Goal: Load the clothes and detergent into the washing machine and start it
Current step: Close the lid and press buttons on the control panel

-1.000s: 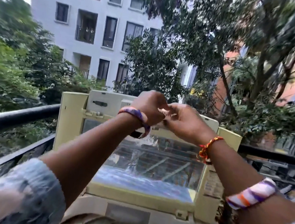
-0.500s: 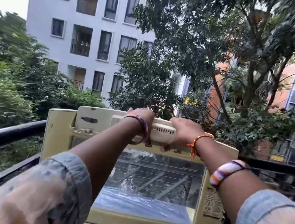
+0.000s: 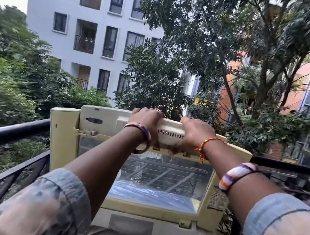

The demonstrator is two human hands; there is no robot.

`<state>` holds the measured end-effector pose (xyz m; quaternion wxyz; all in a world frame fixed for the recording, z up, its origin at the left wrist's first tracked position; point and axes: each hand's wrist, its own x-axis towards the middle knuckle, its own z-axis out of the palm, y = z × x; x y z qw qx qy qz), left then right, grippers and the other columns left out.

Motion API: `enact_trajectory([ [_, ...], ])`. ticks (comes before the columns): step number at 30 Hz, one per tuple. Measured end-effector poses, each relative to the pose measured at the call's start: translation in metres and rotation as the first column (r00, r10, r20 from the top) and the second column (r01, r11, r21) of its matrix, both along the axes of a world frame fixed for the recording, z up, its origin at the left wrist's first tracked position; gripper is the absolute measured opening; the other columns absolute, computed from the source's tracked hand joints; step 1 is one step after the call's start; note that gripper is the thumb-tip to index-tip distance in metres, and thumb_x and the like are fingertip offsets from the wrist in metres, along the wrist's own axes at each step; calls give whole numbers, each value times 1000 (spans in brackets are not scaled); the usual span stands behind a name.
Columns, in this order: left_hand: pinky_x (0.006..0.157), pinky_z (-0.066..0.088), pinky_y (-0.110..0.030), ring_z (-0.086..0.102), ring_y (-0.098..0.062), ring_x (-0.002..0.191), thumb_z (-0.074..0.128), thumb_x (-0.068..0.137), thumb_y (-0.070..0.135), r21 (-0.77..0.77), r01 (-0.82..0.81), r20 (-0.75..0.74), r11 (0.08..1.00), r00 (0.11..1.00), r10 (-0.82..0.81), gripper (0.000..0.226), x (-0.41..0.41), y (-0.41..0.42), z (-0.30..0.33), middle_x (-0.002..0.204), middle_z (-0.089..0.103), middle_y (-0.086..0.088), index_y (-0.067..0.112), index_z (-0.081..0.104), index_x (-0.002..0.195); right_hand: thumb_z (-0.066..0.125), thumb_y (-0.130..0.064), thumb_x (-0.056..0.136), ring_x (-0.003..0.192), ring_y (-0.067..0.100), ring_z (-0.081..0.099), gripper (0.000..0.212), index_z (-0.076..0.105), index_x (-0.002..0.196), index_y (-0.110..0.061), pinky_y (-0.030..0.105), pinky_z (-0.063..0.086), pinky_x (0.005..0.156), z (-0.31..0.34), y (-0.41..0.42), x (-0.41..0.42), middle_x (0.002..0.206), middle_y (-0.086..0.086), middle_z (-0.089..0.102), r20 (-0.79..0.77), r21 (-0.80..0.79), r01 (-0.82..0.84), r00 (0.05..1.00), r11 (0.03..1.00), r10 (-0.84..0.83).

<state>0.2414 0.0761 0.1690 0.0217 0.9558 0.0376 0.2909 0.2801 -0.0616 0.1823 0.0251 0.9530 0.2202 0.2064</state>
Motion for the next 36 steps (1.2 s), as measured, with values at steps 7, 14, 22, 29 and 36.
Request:
enact_trajectory([
  [7, 108, 25, -33, 44, -21, 122, 80, 59, 38, -11, 63, 59, 998, 996, -62, 78, -64, -17, -26, 131, 53, 3, 29, 46, 129, 75, -63, 56, 88, 22, 53, 69, 50, 102, -17, 29, 43, 71, -19, -22, -53, 100, 4, 59, 85, -34, -63, 994, 997, 66],
  [14, 85, 46, -35, 59, -27, 109, 82, 55, 46, 170, -7, -78, 985, 997, 21, 74, -125, -35, -38, 118, 61, -2, 28, 50, 119, 83, -48, 52, 82, 19, 56, 56, 61, 95, -20, 26, 45, 65, -38, -44, -113, 92, 1, 62, -44, 46, -217, 975, 975, 219],
  [22, 83, 50, -38, 58, -29, 112, 81, 64, 38, 259, 141, -450, 955, 893, -10, 62, -179, -61, -78, 120, 60, -11, 13, 58, 116, 79, -41, 59, 97, 28, 63, 46, 61, 96, -20, 31, 47, 69, -102, -59, -172, 102, 6, 66, -108, -115, -258, 963, 959, 246],
  [29, 73, 47, -35, 62, -34, 101, 62, 82, 45, 2, 266, -580, 964, 785, -216, 44, -212, -65, -185, 104, 66, -16, 18, 60, 116, 62, -43, 79, 104, 30, 58, 31, 60, 98, -19, 32, 43, 80, -184, -72, -215, 107, 9, 65, -332, -189, -354, 901, 916, 280],
  [36, 71, 44, -35, 59, -36, 97, 57, 77, 61, -118, 158, -586, 980, 786, -197, 60, -238, -76, -228, 103, 64, -20, 4, 59, 93, 56, -46, 84, 105, 28, 56, 34, 59, 102, -17, 32, 38, 80, -220, -84, -233, 110, 6, 64, -424, -171, -370, 864, 913, 271],
])
